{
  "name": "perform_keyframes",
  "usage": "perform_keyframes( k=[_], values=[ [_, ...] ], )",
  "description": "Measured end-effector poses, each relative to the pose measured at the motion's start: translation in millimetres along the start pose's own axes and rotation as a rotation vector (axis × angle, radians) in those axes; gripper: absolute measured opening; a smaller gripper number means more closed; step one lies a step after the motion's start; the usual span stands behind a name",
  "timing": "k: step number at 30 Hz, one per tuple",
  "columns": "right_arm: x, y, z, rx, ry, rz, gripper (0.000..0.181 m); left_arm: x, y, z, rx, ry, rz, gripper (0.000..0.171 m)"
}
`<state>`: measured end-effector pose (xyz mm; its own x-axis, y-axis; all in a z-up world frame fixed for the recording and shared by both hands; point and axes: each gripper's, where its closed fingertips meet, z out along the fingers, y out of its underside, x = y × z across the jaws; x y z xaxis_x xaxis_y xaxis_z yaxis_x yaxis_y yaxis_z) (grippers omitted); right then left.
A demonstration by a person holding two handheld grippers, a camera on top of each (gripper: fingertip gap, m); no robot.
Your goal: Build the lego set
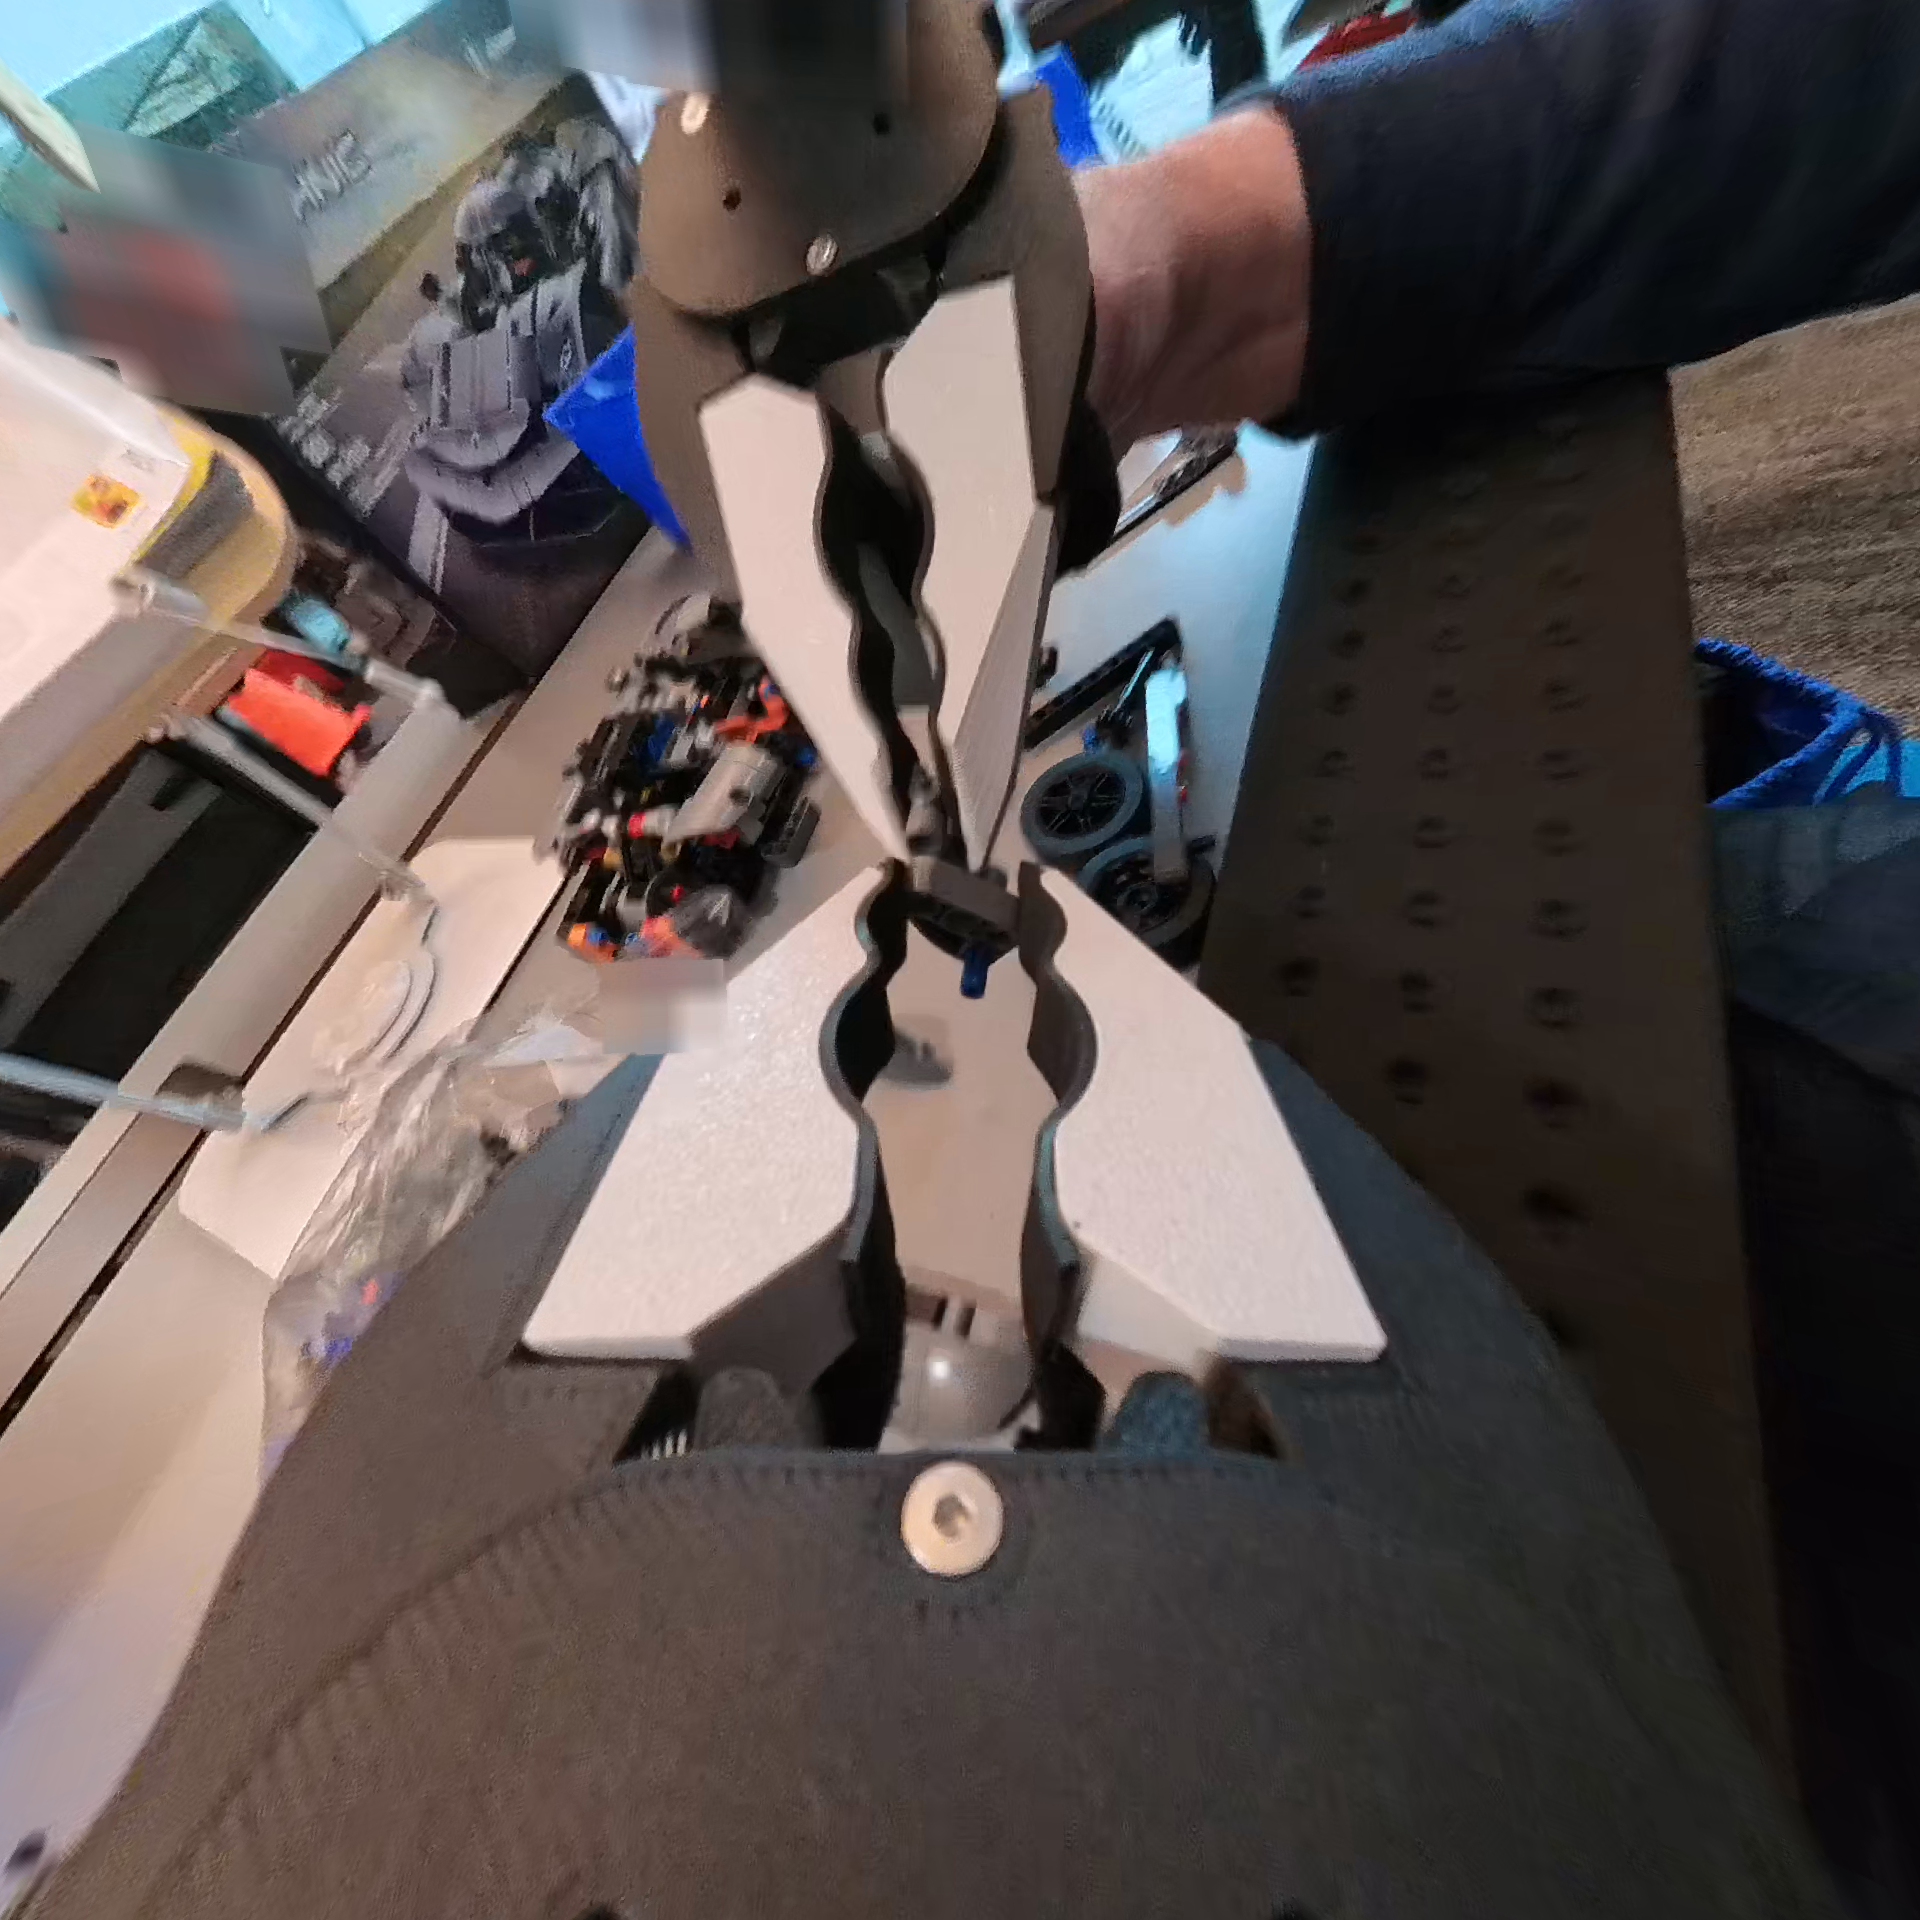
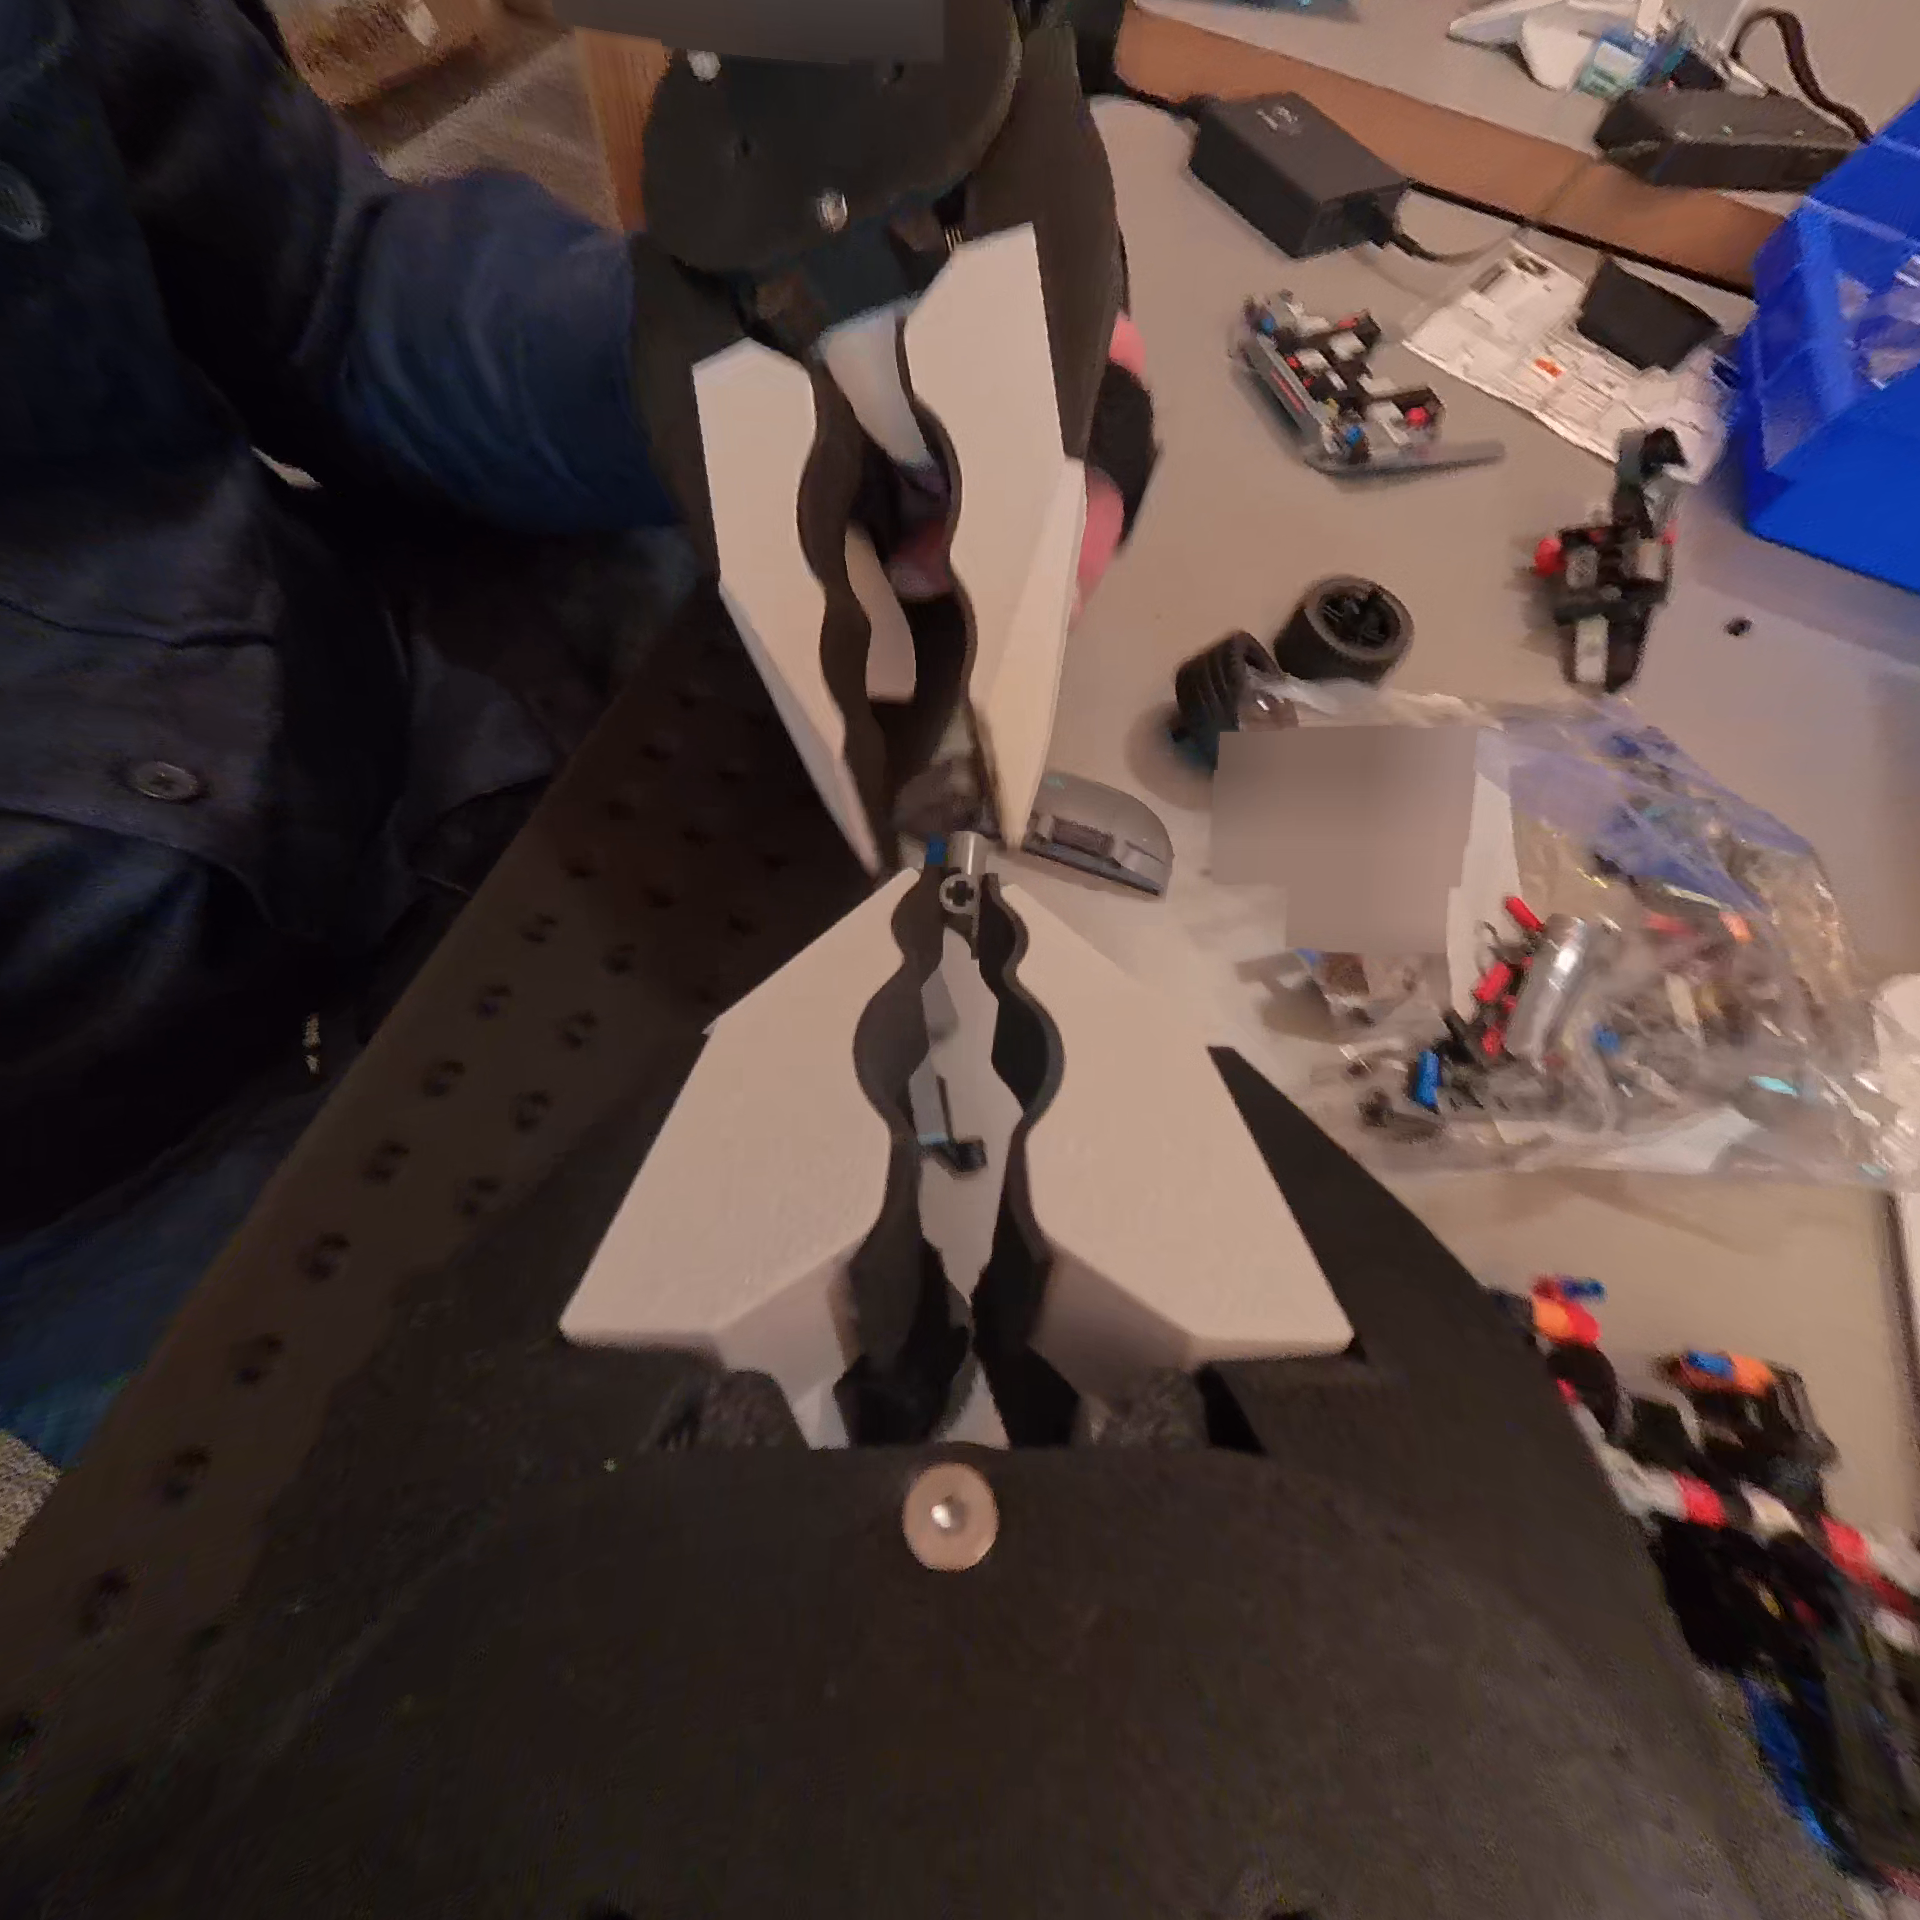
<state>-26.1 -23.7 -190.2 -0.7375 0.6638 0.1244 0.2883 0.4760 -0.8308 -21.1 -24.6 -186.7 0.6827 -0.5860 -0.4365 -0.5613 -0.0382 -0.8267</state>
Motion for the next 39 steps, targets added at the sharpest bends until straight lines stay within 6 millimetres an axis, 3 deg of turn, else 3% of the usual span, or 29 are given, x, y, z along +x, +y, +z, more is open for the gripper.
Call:
perform_keyframes(
  k=[3, 5, 11, 16, 20, 23, 26, 29, 31, 35, 39],
  values=[
    [9, 4, -23, 0.066, 0.01, 0.064, 0.004, -22, 9, -28, 0.041, -0.026, -0.102, 0.019],
    [14, 9, -25, 0.056, 0.02, 0.089, 0.005, -30, 19, -36, 0.001, -0.046, -0.125, 0.019],
    [19, 8, -22, 0.068, 0.049, 0.092, 0.005, -32, 16, -20, 0.005, -0.035, -0.119, 0.019],
    [15, -2, -17, 0.165, -0.019, 0.143, 0.005, -33, 10, -18, 0.075, -0.032, -0.176, 0.019],
    [18, 1, -14, 0.159, -0.015, 0.157, 0.005, -33, 4, -18, 0.11, -0.034, -0.178, 0.02],
    [20, 10, -11, 0.096, 0.008, 0.159, 0.005, -30, -4, -19, 0.155, -0.024, -0.169, 0.02],
    [18, 33, 3, -0.044, 0.01, 0.158, 0.005, -32, -4, -20, 0.164, -0.032, -0.17, 0.019],
    [18, 46, 11, -0.127, 0.024, 0.164, 0.019, -29, -8, -19, 0.167, -0.045, -0.128, 0.019],
    [19, 36, 8, -0.087, 0.029, 0.174, 0.02, -27, -7, -15, 0.141, -0.066, -0.088, 0.019],
    [12, -10, -7, 0.184, -0.061, 0.24, 0.014, -21, -13, -10, 0.125, -0.102, 0.008, 0.019],
    [4, -26, -11, 0.301, -0.191, 0.327, 0.015, -18, -23, -9, 0.159, -0.111, 0.032, 0.019]
  ],
)
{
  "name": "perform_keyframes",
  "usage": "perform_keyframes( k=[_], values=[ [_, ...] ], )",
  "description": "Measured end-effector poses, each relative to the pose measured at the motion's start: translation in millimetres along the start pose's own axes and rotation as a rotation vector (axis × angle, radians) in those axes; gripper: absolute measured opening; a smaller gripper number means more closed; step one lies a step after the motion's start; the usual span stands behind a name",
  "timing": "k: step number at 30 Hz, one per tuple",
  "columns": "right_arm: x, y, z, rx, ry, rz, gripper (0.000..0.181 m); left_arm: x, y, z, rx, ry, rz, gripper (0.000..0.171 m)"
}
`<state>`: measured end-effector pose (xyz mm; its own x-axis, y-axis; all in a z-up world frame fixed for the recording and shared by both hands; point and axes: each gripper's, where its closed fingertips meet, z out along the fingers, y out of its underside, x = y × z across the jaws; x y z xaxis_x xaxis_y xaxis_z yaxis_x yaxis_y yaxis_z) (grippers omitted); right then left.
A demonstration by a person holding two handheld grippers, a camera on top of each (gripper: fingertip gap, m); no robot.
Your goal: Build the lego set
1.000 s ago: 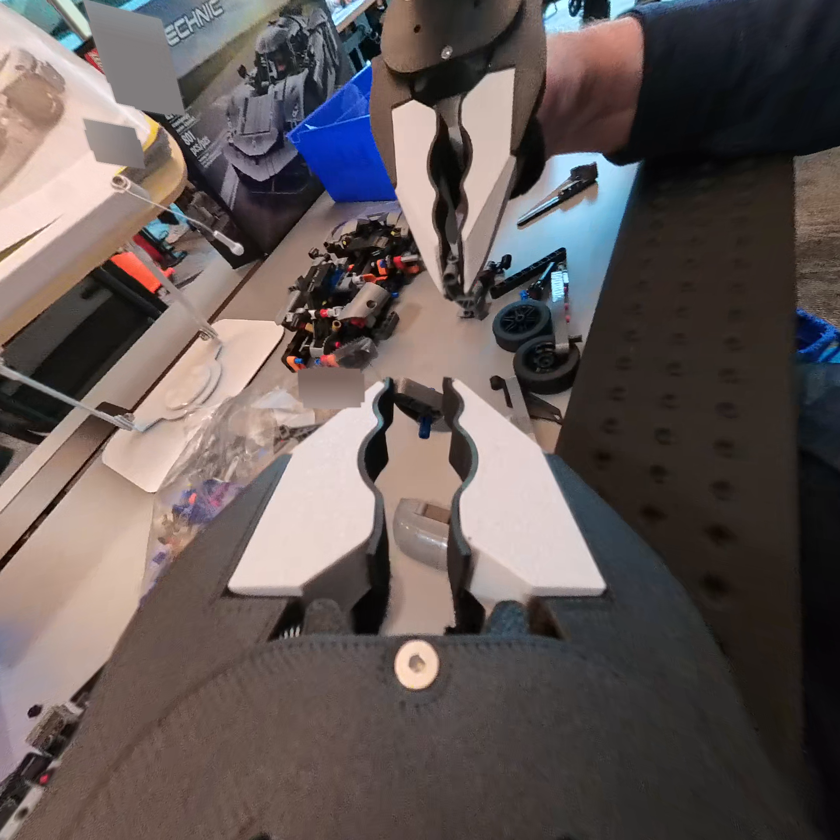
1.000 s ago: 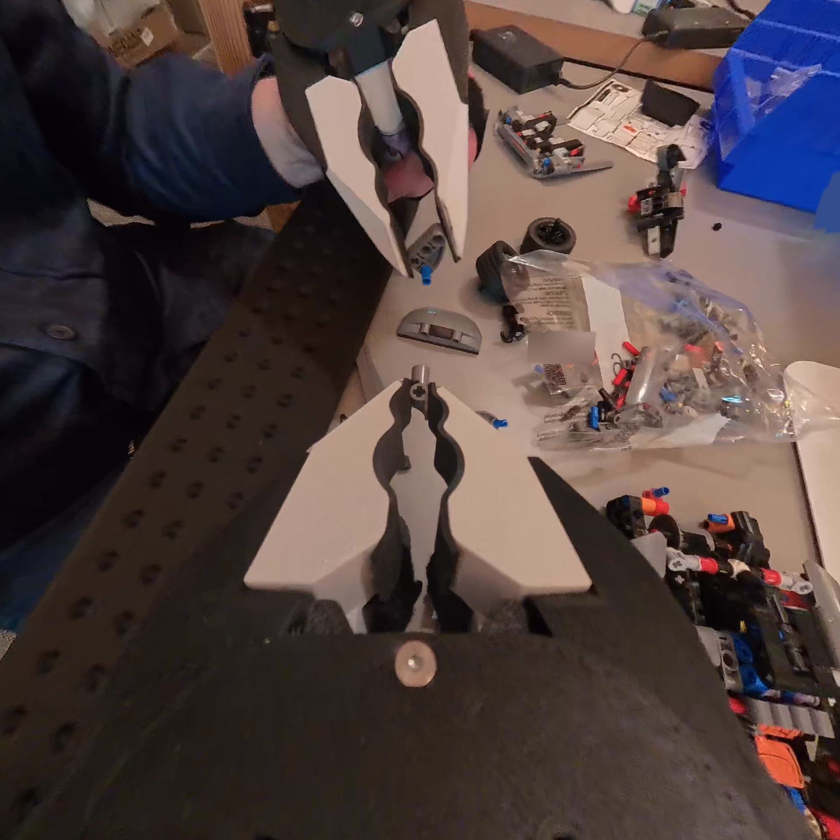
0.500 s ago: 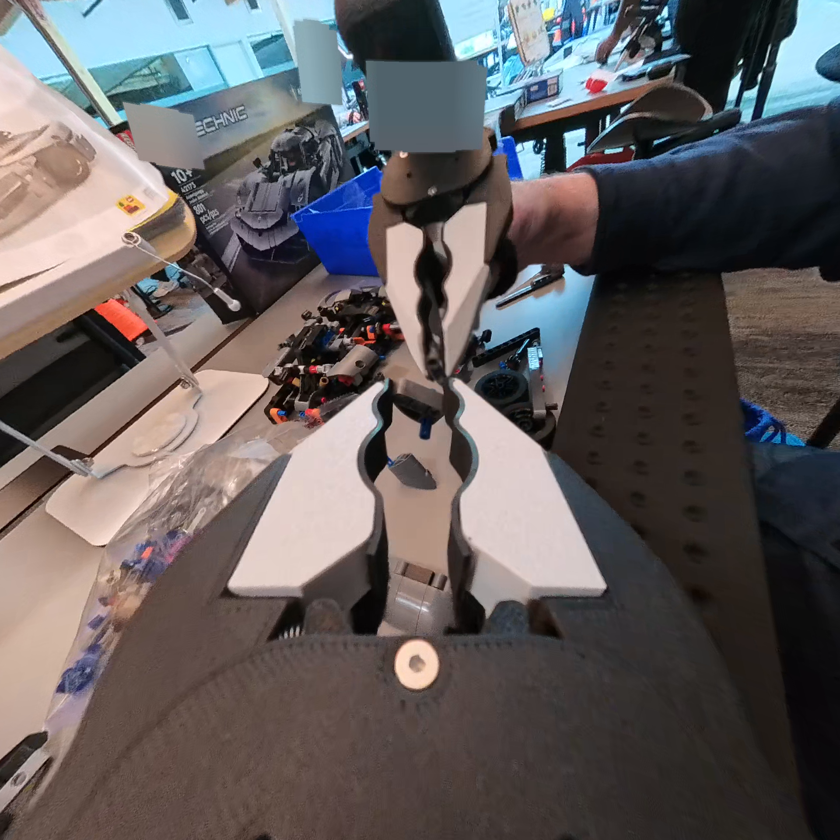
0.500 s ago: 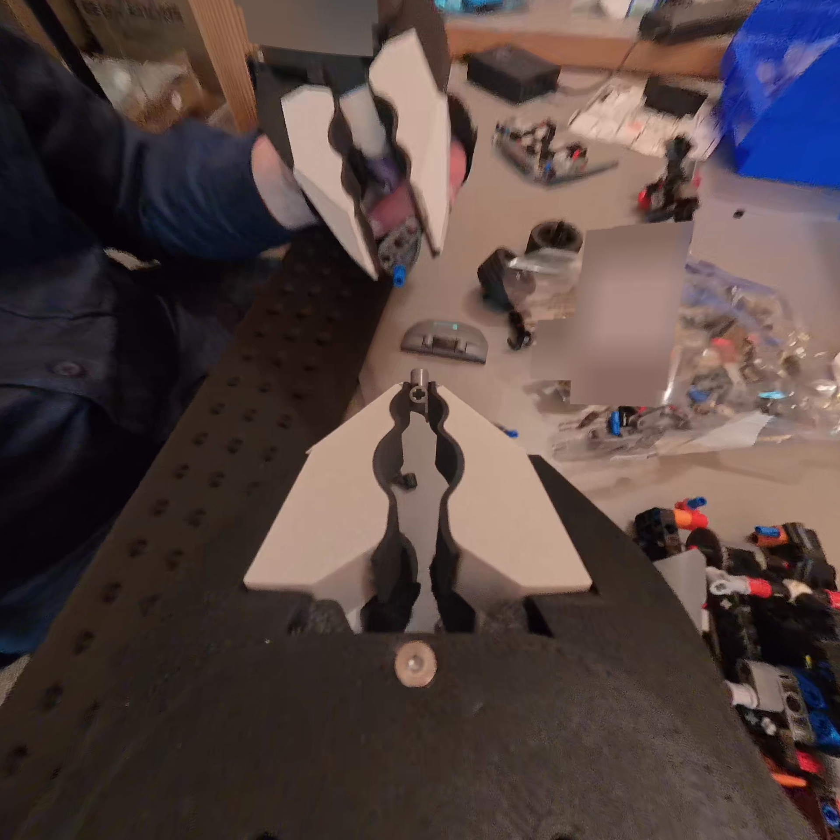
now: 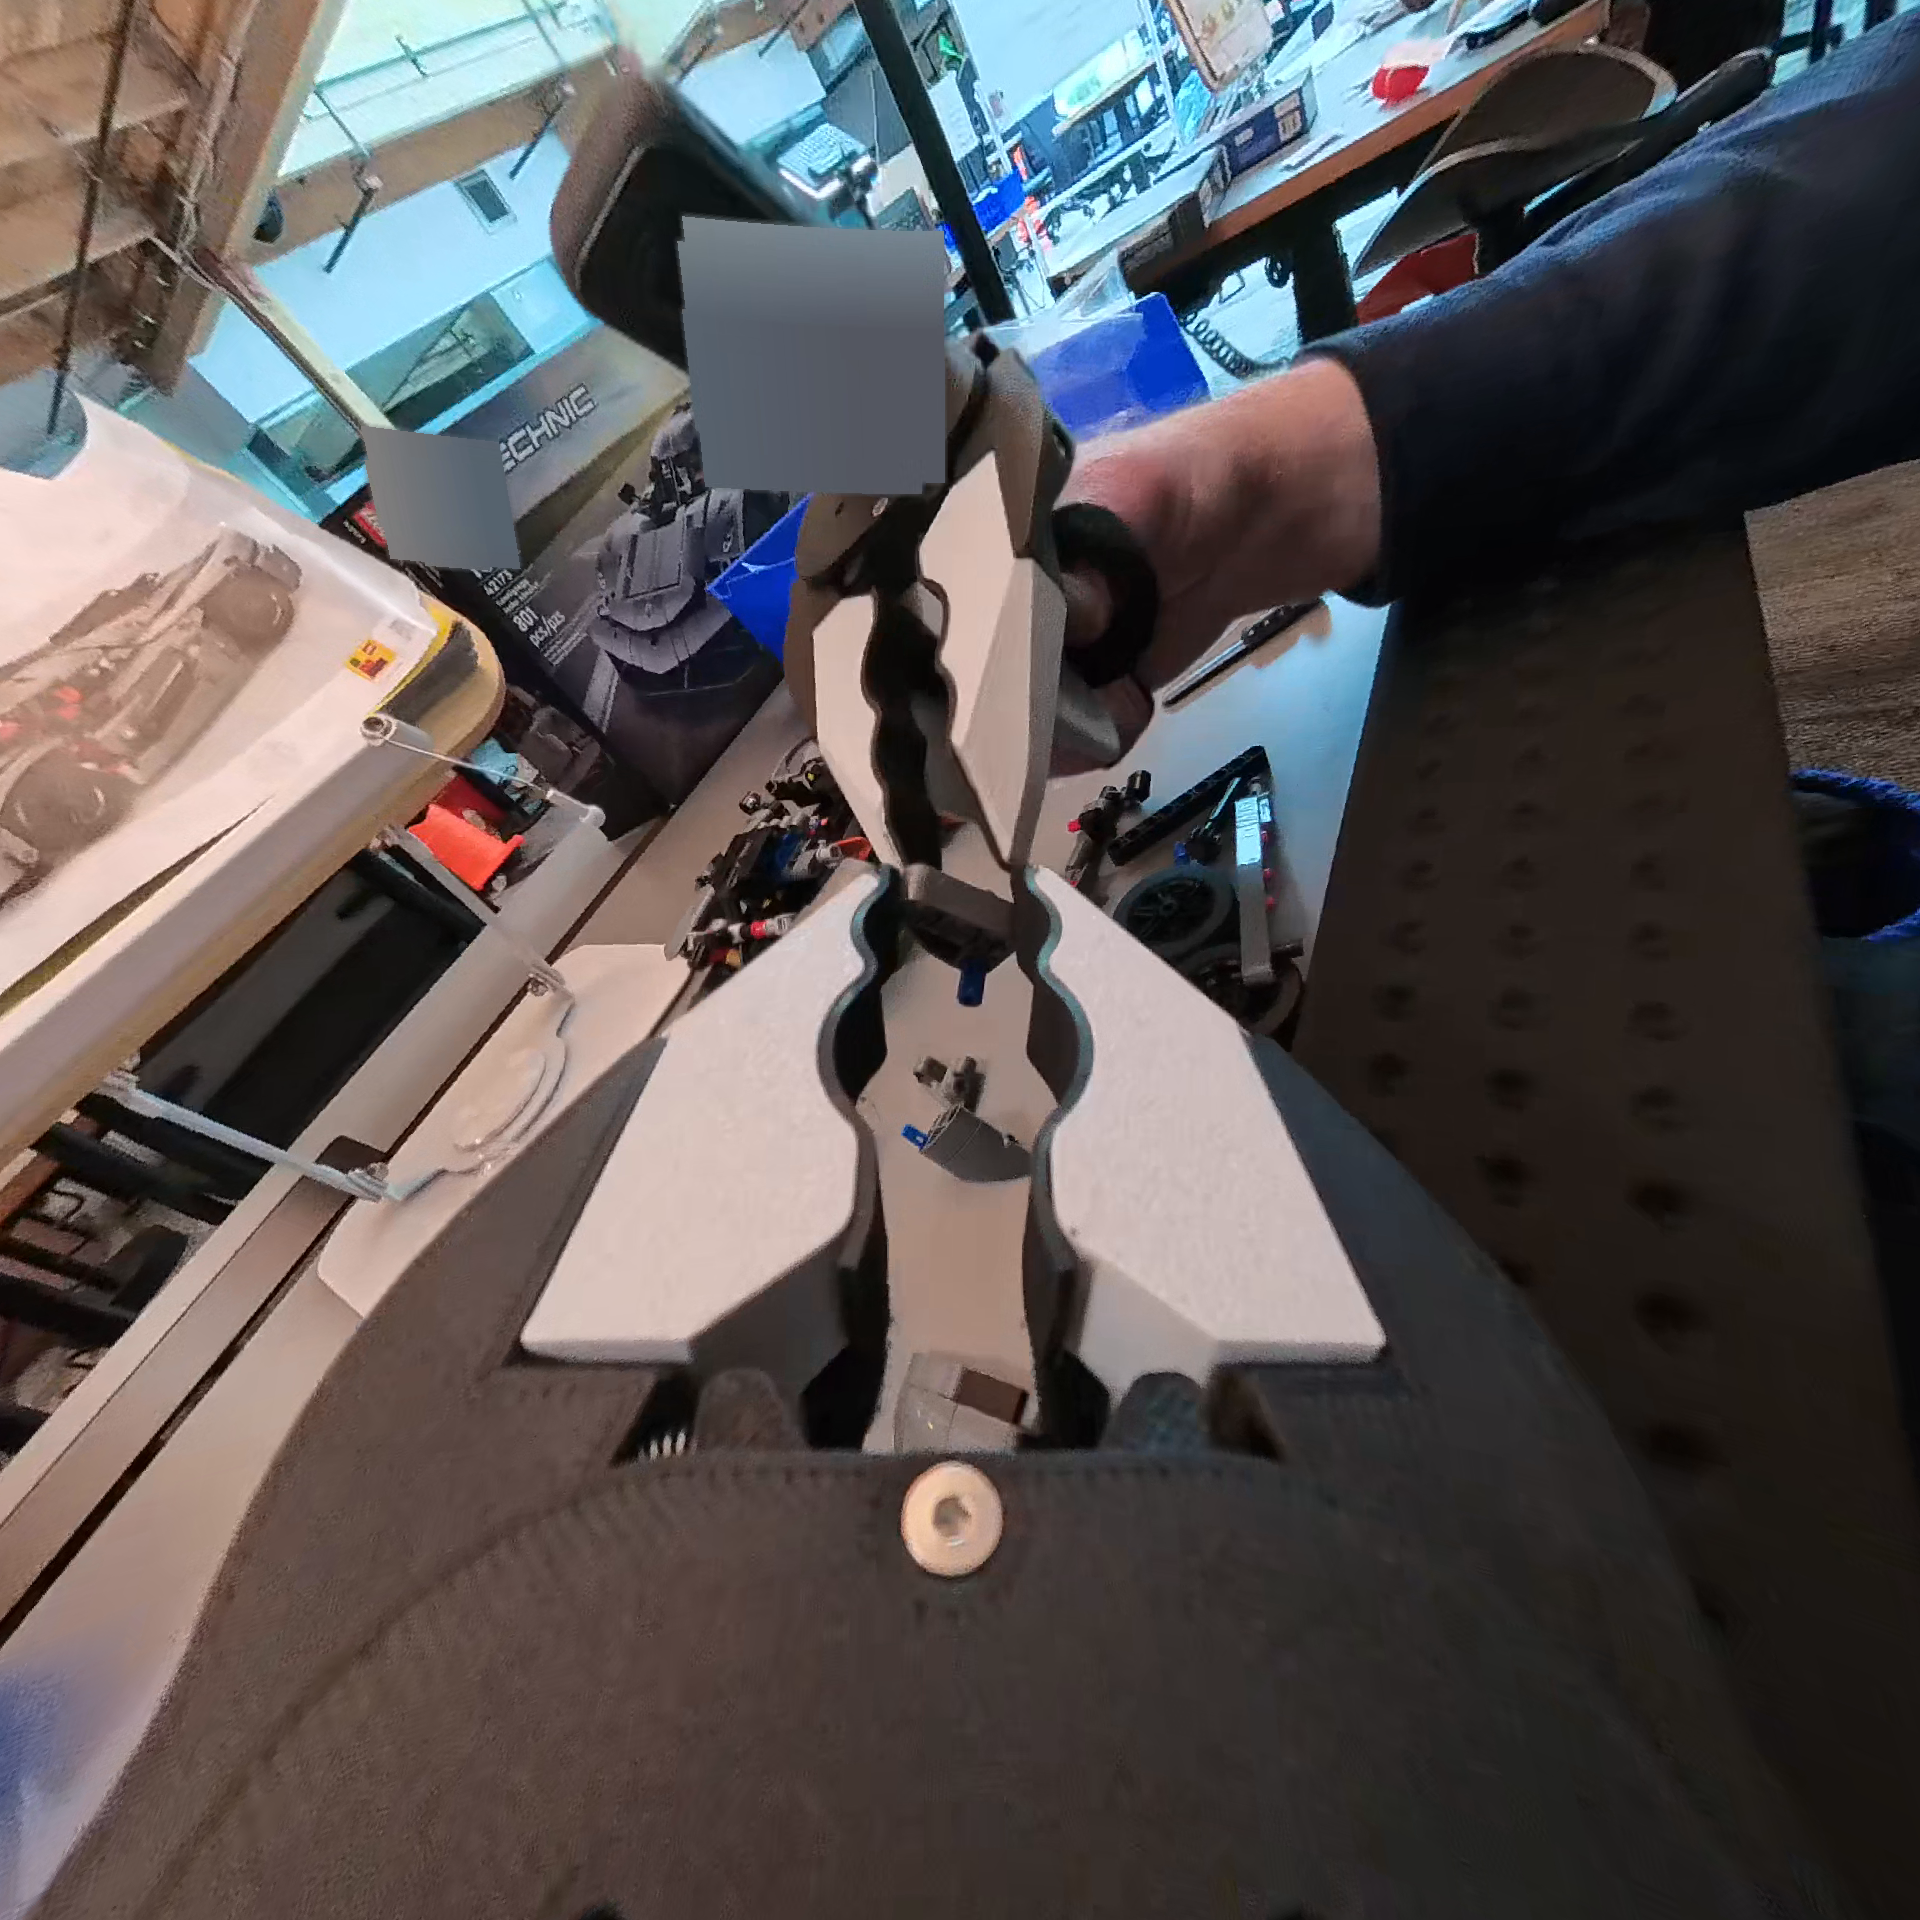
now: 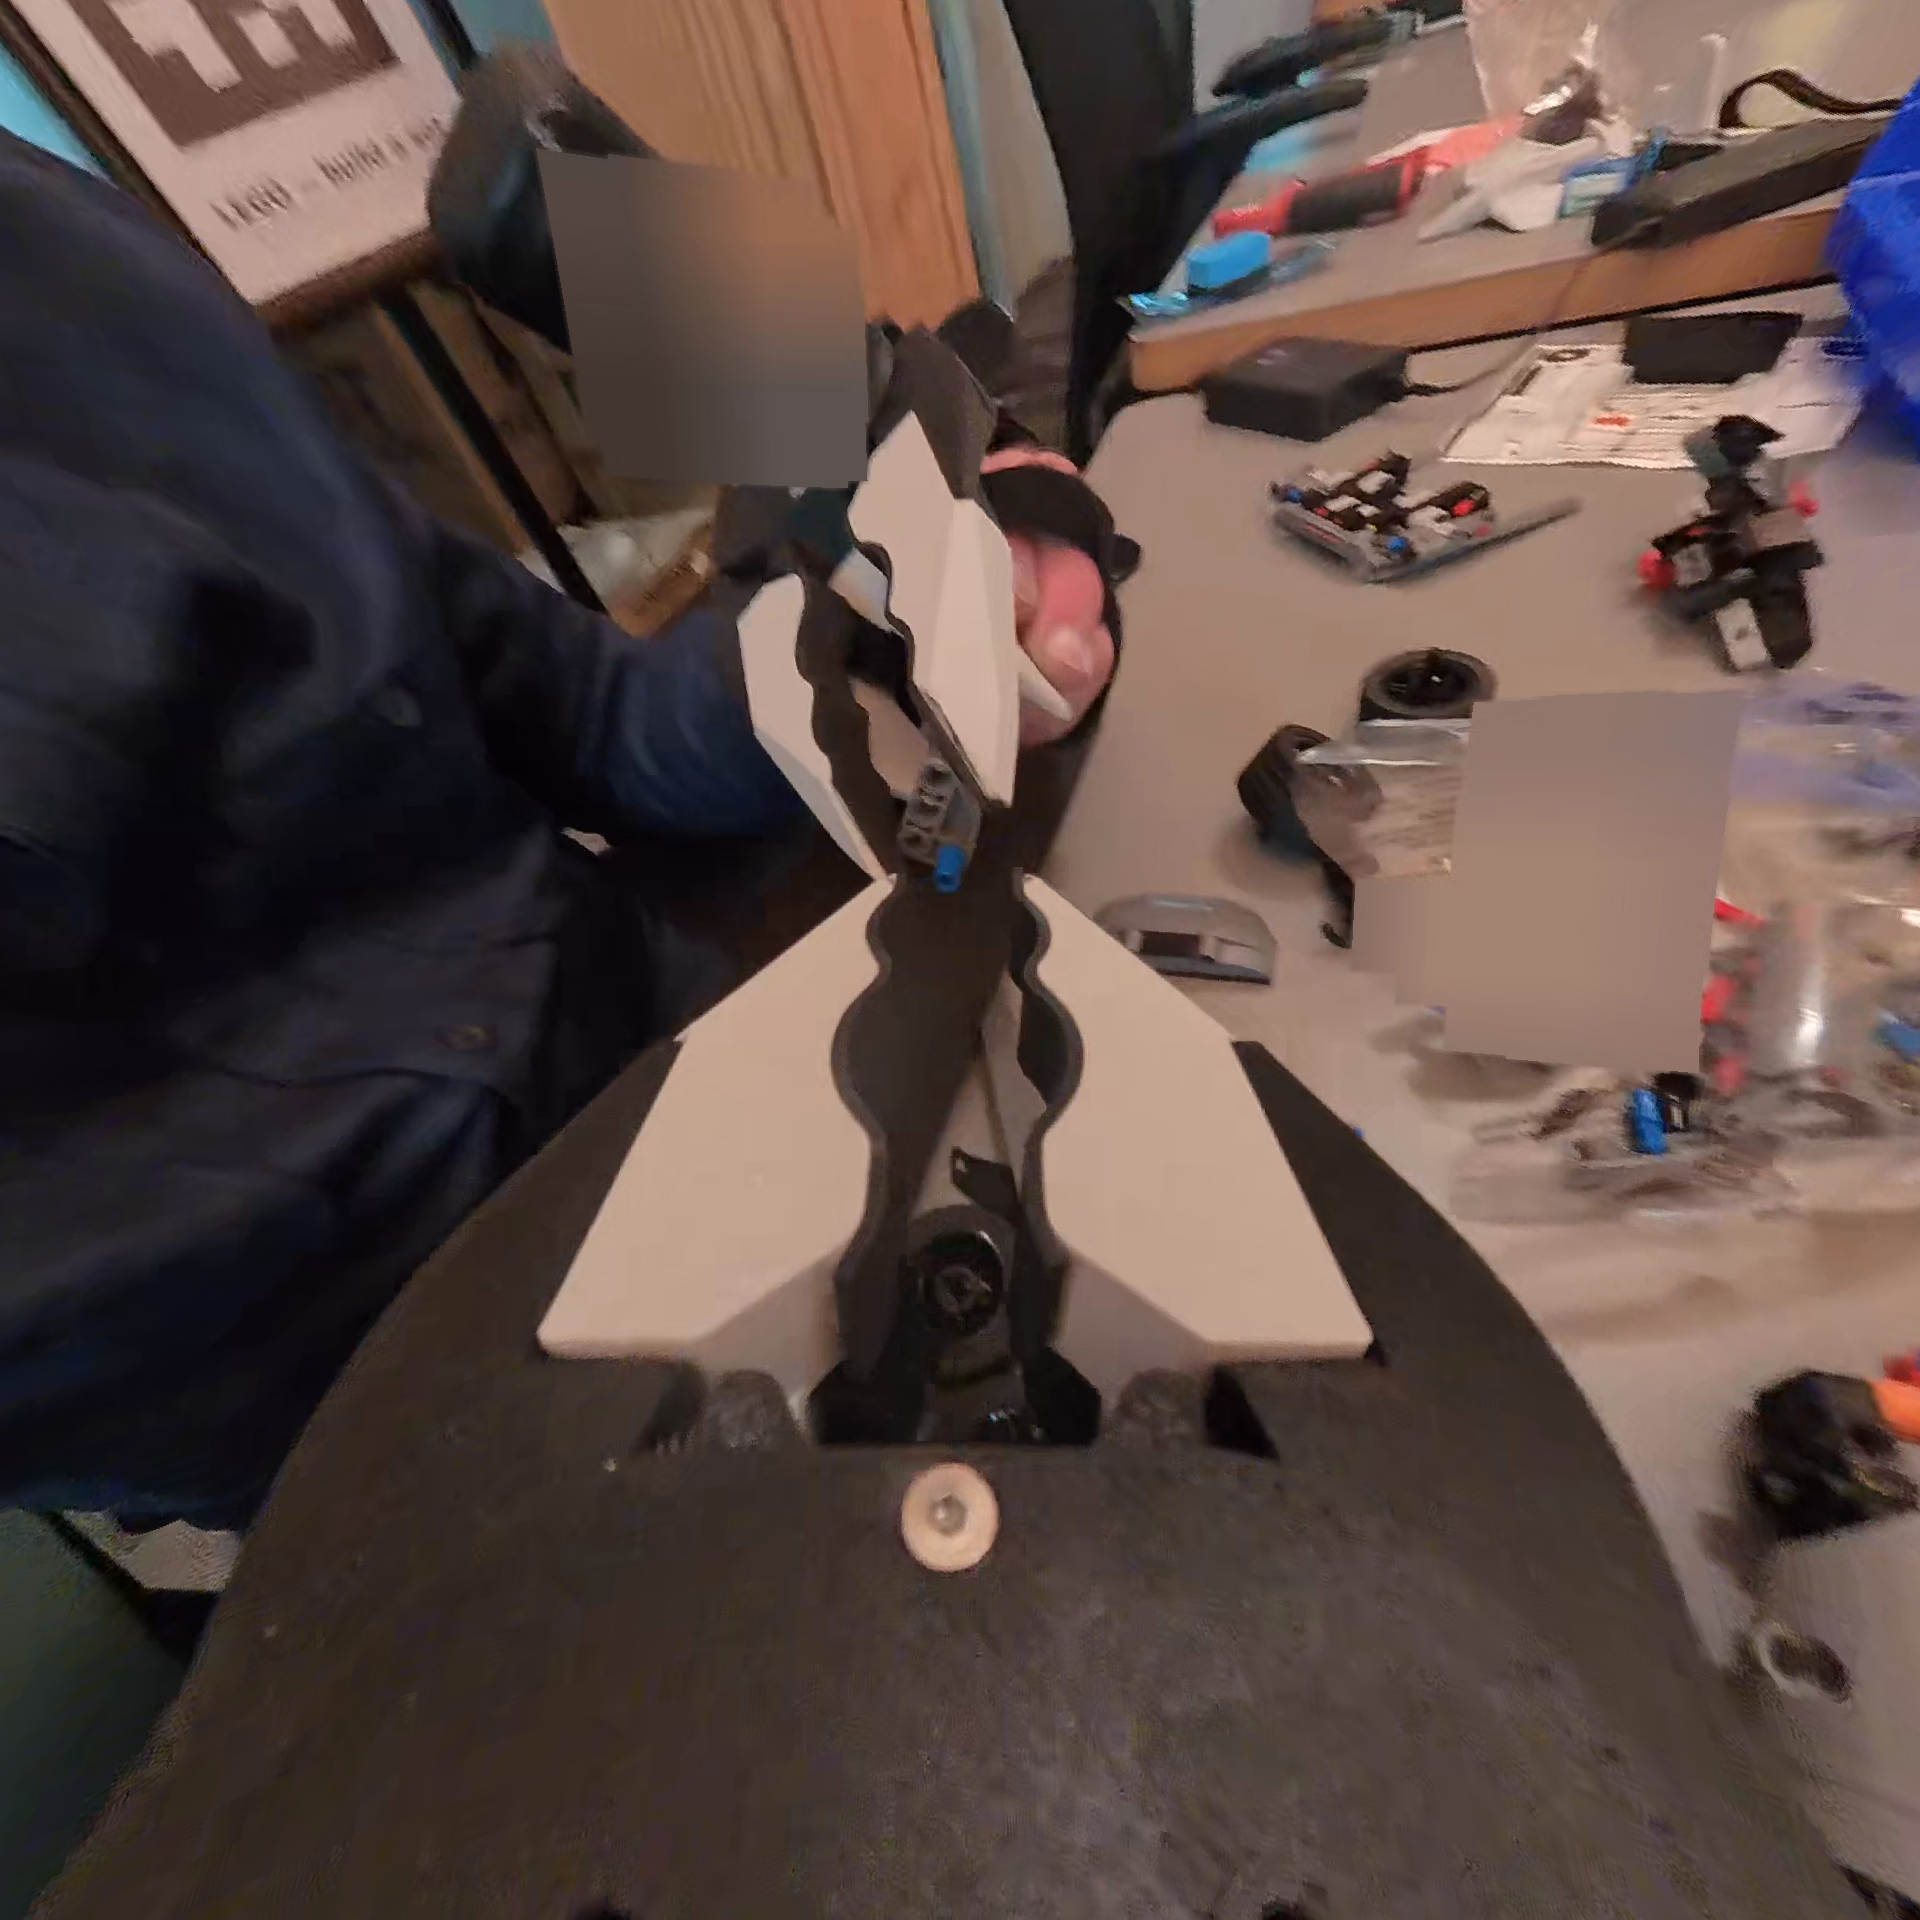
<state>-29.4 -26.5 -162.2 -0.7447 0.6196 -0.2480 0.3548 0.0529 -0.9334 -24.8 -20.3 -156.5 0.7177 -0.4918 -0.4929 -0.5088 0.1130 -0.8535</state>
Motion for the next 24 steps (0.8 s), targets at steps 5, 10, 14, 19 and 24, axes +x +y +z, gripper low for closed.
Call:
perform_keyframes(
  k=[5, 10, 14, 19, 24],
  values=[
    [1, 1, 4, -0.011, 0.012, 0.004, 0.001, 0, -2, 1, -0.01, -0.034, 0.051, 0.018],
    [8, 8, 6, -0.046, 0.051, 0.04, 0.0, 4, 3, 6, -0.063, -0.059, 0.137, 0.008],
    [14, 12, 6, -0.065, 0.084, 0.052, 0.006, 4, 3, 6, -0.068, -0.059, 0.141, 0.007],
    [6, 7, 9, -0.071, 0.095, -0.057, 0.014, 4, -5, 1, -0.008, -0.045, 0.108, 0.007],
    [-2, 8, 17, -0.114, 0.123, -0.172, 0.003, 9, -9, 1, 0.023, 0.003, 0.077, 0.006]
  ],
)
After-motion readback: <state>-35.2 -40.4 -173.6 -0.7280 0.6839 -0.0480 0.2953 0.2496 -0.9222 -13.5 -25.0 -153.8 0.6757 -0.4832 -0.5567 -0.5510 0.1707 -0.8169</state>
